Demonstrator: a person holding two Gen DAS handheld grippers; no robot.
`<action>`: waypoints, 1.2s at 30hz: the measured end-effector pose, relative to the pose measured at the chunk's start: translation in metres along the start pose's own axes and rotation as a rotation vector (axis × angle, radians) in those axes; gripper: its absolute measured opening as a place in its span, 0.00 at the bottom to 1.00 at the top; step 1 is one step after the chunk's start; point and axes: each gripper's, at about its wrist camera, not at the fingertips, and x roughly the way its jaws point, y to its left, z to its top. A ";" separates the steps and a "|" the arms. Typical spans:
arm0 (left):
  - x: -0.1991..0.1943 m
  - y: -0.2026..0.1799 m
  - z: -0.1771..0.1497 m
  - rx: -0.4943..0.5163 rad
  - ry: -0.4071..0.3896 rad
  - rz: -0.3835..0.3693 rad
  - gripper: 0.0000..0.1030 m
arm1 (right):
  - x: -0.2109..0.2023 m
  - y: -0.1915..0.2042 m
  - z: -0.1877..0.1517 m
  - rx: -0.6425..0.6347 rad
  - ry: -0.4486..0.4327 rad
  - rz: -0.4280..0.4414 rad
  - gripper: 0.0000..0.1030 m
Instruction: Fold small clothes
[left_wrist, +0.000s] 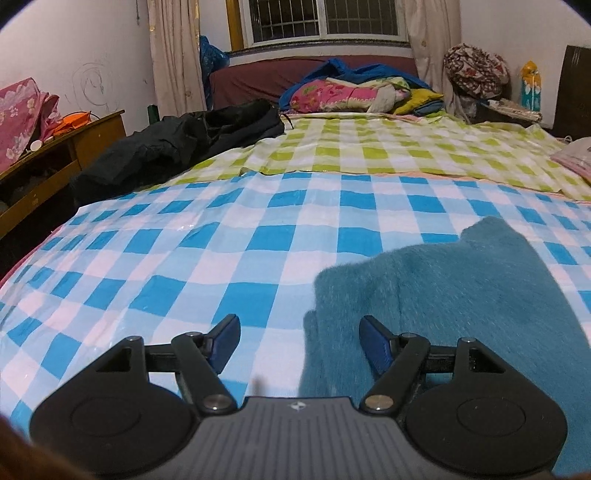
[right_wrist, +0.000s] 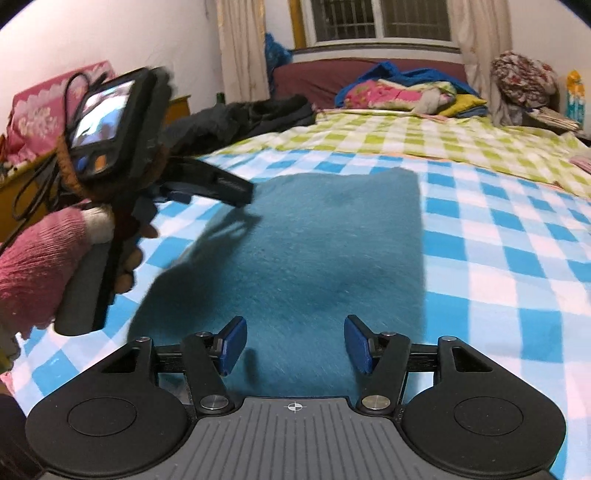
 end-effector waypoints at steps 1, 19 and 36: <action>-0.005 0.002 -0.002 0.000 -0.002 -0.002 0.75 | -0.005 -0.003 -0.003 0.008 -0.004 -0.001 0.58; -0.100 -0.005 -0.082 0.059 0.000 -0.028 0.74 | -0.034 -0.040 -0.048 0.116 -0.016 -0.028 0.62; -0.135 -0.047 -0.118 0.055 0.060 -0.068 0.75 | -0.060 -0.059 -0.052 0.154 -0.073 -0.002 0.86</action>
